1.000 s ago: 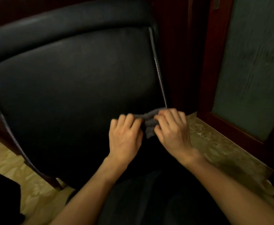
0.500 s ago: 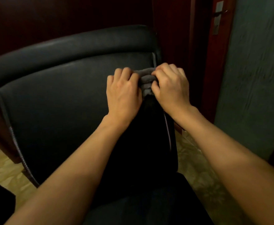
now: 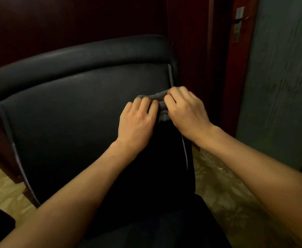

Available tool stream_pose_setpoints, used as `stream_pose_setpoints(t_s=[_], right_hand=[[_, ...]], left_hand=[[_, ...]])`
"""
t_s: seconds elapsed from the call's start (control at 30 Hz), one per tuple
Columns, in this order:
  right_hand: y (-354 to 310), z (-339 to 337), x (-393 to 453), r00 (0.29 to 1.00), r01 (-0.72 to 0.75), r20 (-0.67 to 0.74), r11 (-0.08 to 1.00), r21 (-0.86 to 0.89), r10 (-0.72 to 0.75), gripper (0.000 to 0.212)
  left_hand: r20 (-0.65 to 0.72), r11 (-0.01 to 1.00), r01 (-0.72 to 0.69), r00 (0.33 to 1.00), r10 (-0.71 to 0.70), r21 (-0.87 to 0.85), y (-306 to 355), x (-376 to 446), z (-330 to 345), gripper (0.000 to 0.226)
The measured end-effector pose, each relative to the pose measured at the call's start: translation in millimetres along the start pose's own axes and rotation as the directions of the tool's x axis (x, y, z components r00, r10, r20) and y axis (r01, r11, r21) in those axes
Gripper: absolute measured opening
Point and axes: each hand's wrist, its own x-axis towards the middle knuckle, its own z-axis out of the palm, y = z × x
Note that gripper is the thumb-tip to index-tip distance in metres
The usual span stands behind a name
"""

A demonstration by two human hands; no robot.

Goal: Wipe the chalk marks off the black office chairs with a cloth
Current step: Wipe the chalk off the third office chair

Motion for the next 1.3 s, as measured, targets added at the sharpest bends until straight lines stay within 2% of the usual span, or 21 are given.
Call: stream_pose_setpoints(t_s=[0.1,0.17,0.3,0.53,0.67,0.77,0.87,1.0,1.13,1.3], right_hand=[[17,-6,9,1.000,-0.005,0.020,0.999,0.045,0.004,0.006],[36,-8,27,0.999,-0.045,0.009,0.996,0.080,0.045,0.015],[54,-4,42,0.995,-0.093,0.045,0.986,0.139,0.087,0.021],[21,7,-42,0.999,-0.046,-0.001,0.973,0.226,0.048,0.013],[1,-1,-70,0.993,-0.114,0.023,0.932,0.345,0.113,0.014],[13,-6,-38,0.993,-0.116,0.026,0.938,0.328,0.114,0.016],[31,-2,9,0.990,-0.135,0.006,0.958,0.253,0.138,0.014],[30,4,16,0.989,-0.148,0.033,0.973,0.176,0.144,0.017],[22,4,-34,0.997,-0.072,0.037,0.977,0.203,0.065,0.011],[9,-1,-55,0.992,-0.122,0.050,0.928,0.352,0.112,0.015]], left_hand=[[-0.034,1.000,0.006,0.999,-0.005,0.022,4,17,0,0.010],[-0.055,0.999,0.036,0.998,-0.034,0.036,4,44,-6,0.009],[-0.014,0.991,0.126,0.992,-0.126,-0.038,0,77,-9,0.031],[-0.025,0.965,0.087,0.995,-0.096,-0.249,31,-7,5,0.020],[0.023,0.935,0.070,0.998,-0.066,-0.347,45,-39,0,0.022],[0.001,0.953,0.069,0.997,-0.072,-0.295,30,-10,-2,0.020],[-0.033,0.954,0.139,0.988,-0.154,-0.266,12,34,-6,0.024],[0.016,0.941,0.215,0.976,-0.218,-0.260,14,42,-1,0.022],[-0.014,0.943,0.125,0.991,-0.136,-0.308,34,-3,4,0.017],[0.045,0.945,0.052,0.998,-0.039,-0.324,35,-24,-6,0.024]])
